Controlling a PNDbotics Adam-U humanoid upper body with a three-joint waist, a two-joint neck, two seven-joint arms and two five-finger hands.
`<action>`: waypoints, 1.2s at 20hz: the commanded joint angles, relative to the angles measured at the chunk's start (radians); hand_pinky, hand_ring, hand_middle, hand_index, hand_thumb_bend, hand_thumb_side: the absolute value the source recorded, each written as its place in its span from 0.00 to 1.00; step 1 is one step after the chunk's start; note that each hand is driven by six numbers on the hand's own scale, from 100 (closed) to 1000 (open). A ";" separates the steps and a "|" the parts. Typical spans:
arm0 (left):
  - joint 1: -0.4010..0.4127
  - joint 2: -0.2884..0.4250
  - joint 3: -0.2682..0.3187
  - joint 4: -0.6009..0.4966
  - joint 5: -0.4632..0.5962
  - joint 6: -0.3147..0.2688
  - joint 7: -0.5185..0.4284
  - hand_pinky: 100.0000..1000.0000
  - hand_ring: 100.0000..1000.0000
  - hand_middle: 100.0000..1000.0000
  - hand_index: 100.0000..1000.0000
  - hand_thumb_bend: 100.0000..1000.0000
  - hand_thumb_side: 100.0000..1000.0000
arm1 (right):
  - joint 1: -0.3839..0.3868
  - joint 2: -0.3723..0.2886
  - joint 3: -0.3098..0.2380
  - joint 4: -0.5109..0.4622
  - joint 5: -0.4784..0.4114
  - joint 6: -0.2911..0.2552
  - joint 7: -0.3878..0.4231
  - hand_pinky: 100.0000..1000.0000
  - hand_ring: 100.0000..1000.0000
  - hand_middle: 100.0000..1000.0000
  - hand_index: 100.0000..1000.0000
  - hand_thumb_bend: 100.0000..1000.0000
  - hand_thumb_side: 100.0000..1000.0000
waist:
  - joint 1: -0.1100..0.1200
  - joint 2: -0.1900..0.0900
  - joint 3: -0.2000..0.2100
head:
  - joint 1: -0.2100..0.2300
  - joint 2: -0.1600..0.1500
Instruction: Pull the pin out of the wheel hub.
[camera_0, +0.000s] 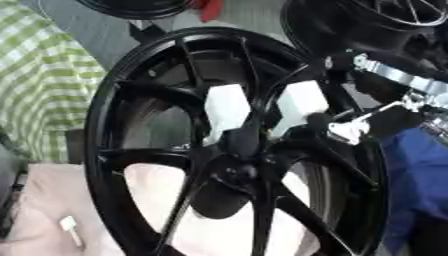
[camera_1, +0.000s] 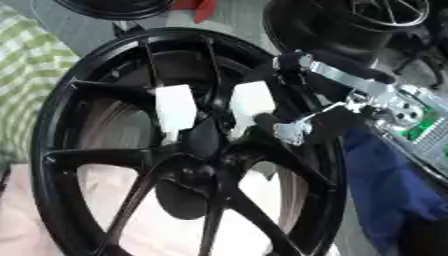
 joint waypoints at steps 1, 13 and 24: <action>-0.001 0.012 0.009 -0.021 0.005 0.001 0.004 0.89 0.54 0.50 0.81 0.28 0.47 | -0.011 -0.046 -0.025 -0.012 -0.043 -0.006 0.007 0.70 0.65 0.33 0.50 0.00 0.08 | 0.011 -0.034 -0.003 | -0.001 -0.007; 0.009 0.022 0.010 -0.021 0.004 0.005 0.004 0.89 0.55 0.50 0.82 0.29 0.46 | -0.004 -0.089 -0.116 -0.012 -0.349 0.044 0.069 0.70 0.64 0.32 0.50 0.00 0.11 | 0.011 -0.059 -0.020 | 0.008 -0.002; 0.030 0.050 0.019 -0.021 -0.007 0.004 0.013 0.89 0.54 0.50 0.82 0.29 0.46 | 0.103 -0.148 -0.296 -0.012 -0.669 0.061 0.039 0.71 0.64 0.31 0.50 0.00 0.13 | 0.011 -0.078 -0.070 | 0.054 0.026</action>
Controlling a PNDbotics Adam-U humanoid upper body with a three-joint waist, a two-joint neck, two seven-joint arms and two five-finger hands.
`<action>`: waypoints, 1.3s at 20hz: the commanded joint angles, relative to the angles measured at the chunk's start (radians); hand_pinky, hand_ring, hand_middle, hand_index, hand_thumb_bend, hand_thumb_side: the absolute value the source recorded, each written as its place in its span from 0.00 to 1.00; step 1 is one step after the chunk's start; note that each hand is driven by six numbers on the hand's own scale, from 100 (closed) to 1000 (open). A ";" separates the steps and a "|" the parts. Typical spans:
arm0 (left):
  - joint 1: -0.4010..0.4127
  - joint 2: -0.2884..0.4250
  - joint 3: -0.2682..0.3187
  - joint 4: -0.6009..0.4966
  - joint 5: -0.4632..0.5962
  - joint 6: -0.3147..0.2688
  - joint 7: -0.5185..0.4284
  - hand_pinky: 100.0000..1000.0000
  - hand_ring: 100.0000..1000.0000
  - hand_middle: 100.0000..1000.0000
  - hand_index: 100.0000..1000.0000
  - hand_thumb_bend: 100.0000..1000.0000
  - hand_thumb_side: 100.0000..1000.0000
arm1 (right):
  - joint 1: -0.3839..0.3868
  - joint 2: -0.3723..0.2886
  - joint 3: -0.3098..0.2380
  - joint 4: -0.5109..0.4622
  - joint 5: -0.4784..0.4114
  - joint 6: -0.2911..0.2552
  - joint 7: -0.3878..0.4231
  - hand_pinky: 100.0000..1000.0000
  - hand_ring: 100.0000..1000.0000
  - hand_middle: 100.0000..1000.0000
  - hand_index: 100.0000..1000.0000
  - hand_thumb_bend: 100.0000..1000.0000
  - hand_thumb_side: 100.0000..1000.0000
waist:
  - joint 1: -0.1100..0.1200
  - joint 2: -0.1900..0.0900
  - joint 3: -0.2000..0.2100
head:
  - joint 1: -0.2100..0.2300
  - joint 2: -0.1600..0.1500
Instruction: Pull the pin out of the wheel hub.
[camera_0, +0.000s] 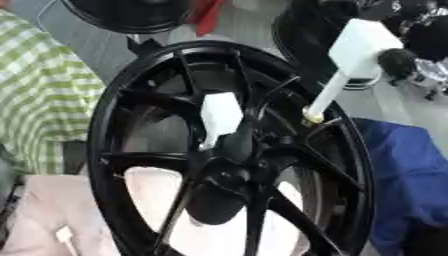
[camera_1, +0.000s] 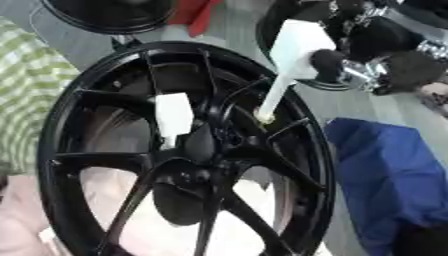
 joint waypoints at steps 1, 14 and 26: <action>0.003 0.034 0.014 -0.021 -0.008 -0.001 0.009 0.89 0.54 0.50 0.82 0.29 0.46 | 0.036 -0.056 -0.084 -0.012 -0.091 -0.008 -0.036 0.70 0.64 0.31 0.50 0.00 0.12 | 0.011 -0.027 -0.012 | 0.018 0.010; 0.036 0.052 0.038 -0.021 -0.034 -0.012 0.039 0.89 0.54 0.50 0.82 0.29 0.45 | 0.496 0.100 -0.350 -0.012 -0.142 -0.181 -0.167 0.70 0.64 0.32 0.50 0.00 0.07 | 0.041 -0.026 -0.093 | 0.099 0.024; 0.050 0.025 0.042 -0.021 -0.033 -0.017 0.045 0.88 0.54 0.49 0.82 0.29 0.45 | 0.799 0.484 -0.440 -0.012 0.190 -0.466 -0.097 0.76 0.78 0.55 0.72 0.25 0.00 | 0.120 -0.027 -0.152 | 0.147 0.041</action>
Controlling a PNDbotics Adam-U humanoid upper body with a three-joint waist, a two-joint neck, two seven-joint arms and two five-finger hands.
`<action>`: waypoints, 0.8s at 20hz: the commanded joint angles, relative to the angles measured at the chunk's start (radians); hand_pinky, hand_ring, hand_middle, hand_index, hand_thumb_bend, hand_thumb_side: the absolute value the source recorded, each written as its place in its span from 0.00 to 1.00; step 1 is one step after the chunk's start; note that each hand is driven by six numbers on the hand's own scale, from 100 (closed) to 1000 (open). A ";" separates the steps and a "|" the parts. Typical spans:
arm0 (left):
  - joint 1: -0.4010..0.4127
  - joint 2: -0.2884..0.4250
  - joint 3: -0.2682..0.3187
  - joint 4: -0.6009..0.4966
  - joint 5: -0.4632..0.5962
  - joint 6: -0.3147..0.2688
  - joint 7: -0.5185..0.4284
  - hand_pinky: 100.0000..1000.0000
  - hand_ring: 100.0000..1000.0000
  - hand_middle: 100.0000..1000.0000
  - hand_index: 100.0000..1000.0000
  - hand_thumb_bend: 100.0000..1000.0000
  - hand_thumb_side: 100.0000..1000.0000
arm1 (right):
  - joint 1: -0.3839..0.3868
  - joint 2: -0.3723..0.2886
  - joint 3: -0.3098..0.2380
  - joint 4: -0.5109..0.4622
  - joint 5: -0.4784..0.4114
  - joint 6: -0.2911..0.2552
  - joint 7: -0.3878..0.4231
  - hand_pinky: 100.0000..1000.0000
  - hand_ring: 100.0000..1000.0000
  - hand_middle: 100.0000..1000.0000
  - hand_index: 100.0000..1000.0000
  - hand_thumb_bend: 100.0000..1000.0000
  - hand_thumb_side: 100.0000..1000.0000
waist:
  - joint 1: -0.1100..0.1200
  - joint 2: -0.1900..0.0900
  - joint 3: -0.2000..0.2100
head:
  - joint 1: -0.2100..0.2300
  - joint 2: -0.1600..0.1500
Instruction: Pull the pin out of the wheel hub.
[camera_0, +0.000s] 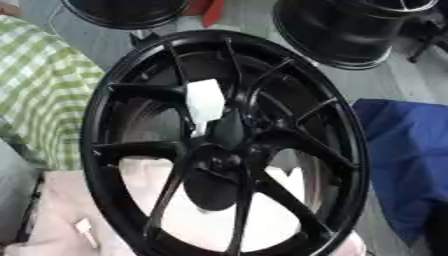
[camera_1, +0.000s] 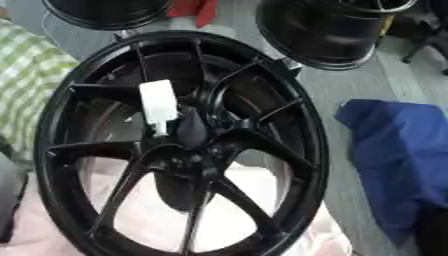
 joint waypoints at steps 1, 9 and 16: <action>-0.002 0.005 0.011 -0.021 -0.005 -0.003 0.005 0.89 0.54 0.49 0.82 0.29 0.45 | 0.020 0.087 0.002 -0.009 0.170 -0.069 0.011 0.79 0.83 0.63 0.77 0.30 0.00 | 0.015 -0.021 -0.005 | 0.005 0.006; 0.003 -0.007 0.009 -0.021 -0.001 -0.003 0.003 0.89 0.54 0.49 0.82 0.29 0.45 | 0.002 0.254 0.112 -0.009 0.503 -0.075 -0.066 0.86 0.93 0.80 0.87 0.36 0.07 | 0.052 -0.023 -0.020 | 0.014 -0.001; 0.001 -0.003 0.003 -0.021 0.002 -0.007 -0.002 0.88 0.54 0.49 0.82 0.30 0.44 | -0.042 0.256 0.197 -0.009 0.426 -0.249 -0.084 0.83 0.86 0.71 0.79 0.19 0.16 | 0.074 -0.029 -0.029 | 0.008 -0.004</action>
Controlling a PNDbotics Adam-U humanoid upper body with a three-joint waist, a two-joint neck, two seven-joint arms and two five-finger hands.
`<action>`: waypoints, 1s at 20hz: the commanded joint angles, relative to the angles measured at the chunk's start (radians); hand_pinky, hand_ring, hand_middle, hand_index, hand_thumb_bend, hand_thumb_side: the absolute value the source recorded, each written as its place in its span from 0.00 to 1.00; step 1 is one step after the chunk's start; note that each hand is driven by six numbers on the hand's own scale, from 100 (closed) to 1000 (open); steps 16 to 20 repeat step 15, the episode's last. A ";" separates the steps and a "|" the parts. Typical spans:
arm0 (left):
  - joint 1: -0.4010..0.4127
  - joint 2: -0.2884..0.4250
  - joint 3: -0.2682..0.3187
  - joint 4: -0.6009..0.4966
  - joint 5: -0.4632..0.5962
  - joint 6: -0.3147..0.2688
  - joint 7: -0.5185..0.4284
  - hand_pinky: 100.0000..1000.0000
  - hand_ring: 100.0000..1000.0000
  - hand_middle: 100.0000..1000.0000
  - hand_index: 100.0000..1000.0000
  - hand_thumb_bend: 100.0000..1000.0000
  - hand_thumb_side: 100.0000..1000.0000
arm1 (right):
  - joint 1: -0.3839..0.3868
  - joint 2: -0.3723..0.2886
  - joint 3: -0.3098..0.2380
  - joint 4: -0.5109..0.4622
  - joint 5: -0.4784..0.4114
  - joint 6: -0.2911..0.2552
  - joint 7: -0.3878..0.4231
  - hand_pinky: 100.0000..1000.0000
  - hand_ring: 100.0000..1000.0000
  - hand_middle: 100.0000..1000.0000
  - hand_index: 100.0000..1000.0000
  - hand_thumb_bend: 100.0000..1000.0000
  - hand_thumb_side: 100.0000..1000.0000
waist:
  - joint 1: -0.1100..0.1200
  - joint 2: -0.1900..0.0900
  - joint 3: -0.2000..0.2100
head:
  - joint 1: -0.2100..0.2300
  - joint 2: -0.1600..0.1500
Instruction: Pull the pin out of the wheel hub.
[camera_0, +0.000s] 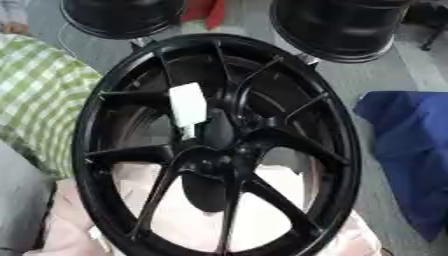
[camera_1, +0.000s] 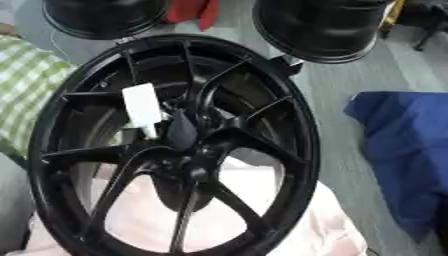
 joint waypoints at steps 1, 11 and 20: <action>-0.008 0.017 0.001 -0.020 0.003 -0.005 -0.003 0.88 0.54 0.49 0.82 0.30 0.44 | -0.014 -0.015 0.040 -0.010 -0.049 -0.117 0.003 0.82 0.85 0.70 0.78 0.17 0.16 | 0.008 -0.023 -0.003 | -0.003 -0.004; -0.019 0.011 -0.012 -0.020 0.013 -0.004 -0.019 0.88 0.54 0.49 0.82 0.30 0.44 | -0.129 0.087 0.307 -0.010 0.199 -0.277 -0.023 0.80 0.79 0.63 0.74 0.05 0.17 | 0.021 -0.021 -0.007 | -0.017 -0.009; -0.025 0.011 -0.018 -0.020 0.017 -0.006 -0.027 0.88 0.54 0.49 0.81 0.30 0.44 | -0.151 0.141 0.400 -0.010 0.332 -0.277 -0.062 0.79 0.79 0.62 0.73 0.03 0.17 | 0.023 -0.018 -0.005 | -0.013 -0.010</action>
